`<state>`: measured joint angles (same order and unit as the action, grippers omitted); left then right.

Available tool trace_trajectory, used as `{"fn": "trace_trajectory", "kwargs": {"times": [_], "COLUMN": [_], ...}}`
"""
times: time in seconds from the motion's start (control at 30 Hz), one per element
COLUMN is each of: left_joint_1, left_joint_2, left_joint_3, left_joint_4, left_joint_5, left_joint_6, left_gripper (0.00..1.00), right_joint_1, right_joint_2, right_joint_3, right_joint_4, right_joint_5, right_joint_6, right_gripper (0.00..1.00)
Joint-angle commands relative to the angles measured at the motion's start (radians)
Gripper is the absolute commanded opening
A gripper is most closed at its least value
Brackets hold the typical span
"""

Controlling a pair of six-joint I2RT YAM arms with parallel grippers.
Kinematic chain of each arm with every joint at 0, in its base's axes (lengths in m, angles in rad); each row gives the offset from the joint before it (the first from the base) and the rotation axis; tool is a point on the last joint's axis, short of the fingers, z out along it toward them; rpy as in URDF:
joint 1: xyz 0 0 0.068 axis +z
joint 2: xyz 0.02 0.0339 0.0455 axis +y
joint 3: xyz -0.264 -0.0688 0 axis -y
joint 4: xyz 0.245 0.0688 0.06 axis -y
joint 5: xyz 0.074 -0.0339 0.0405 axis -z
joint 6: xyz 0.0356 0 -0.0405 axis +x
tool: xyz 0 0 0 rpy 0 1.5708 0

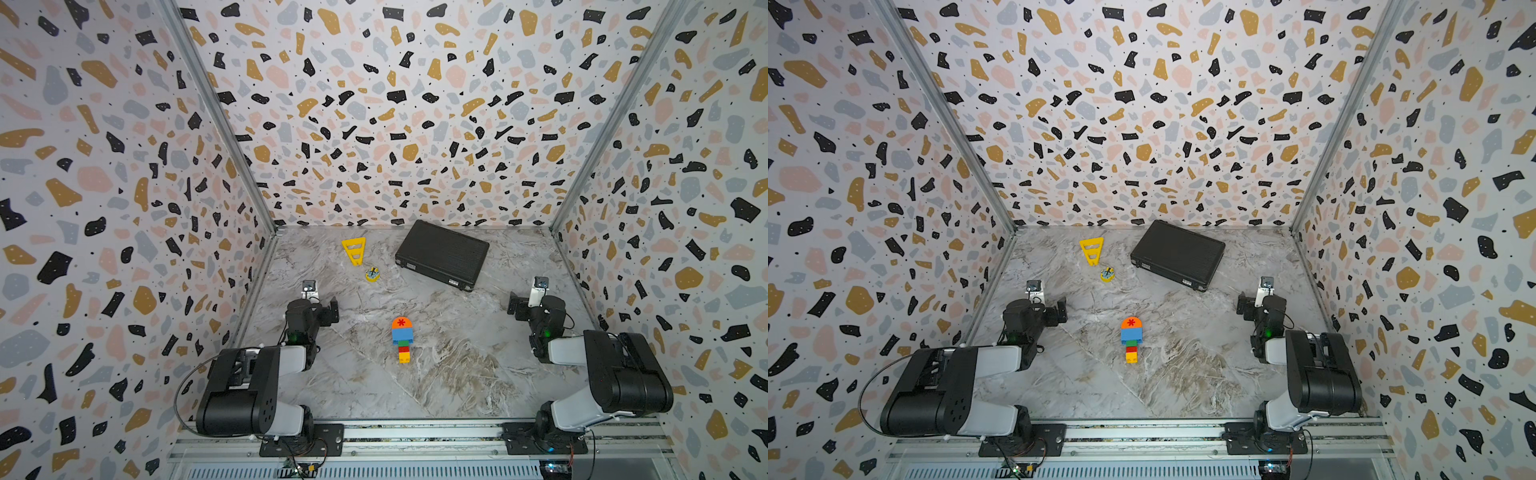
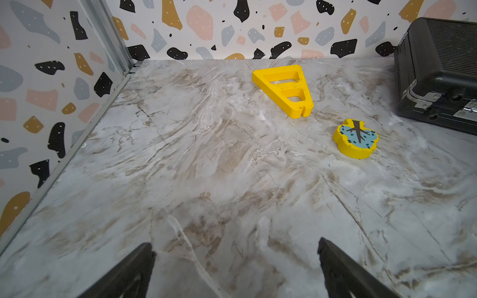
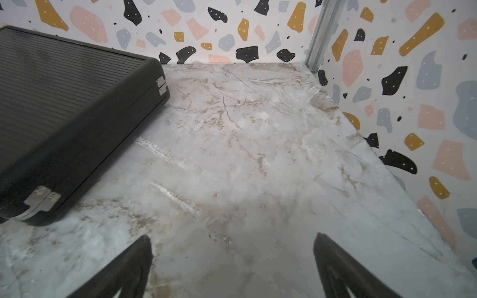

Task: Assemble an ice cream with lego
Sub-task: Reset both arms

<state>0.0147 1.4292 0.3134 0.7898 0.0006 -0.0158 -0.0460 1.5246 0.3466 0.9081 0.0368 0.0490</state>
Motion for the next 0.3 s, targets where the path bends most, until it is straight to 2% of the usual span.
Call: {"fn": "trace_trajectory", "kwargs": {"times": [0.0,0.27], "left_joint_1": [0.0,-0.001], "left_joint_2": [0.001,0.001], "left_joint_3": [0.016,0.018], "left_joint_4": [0.045,0.044], "left_joint_5": [0.015,0.015], "left_joint_6": [-0.006,-0.005], "left_gripper": [1.0,0.99], "right_joint_1": [-0.002,-0.002], "right_joint_2": [-0.019,-0.009], "right_joint_3": [-0.001,-0.003], "right_joint_4": [-0.027,-0.009], "right_joint_5": [-0.019,-0.021], "right_joint_6": [0.015,0.015], "right_gripper": [1.0,1.0]}}
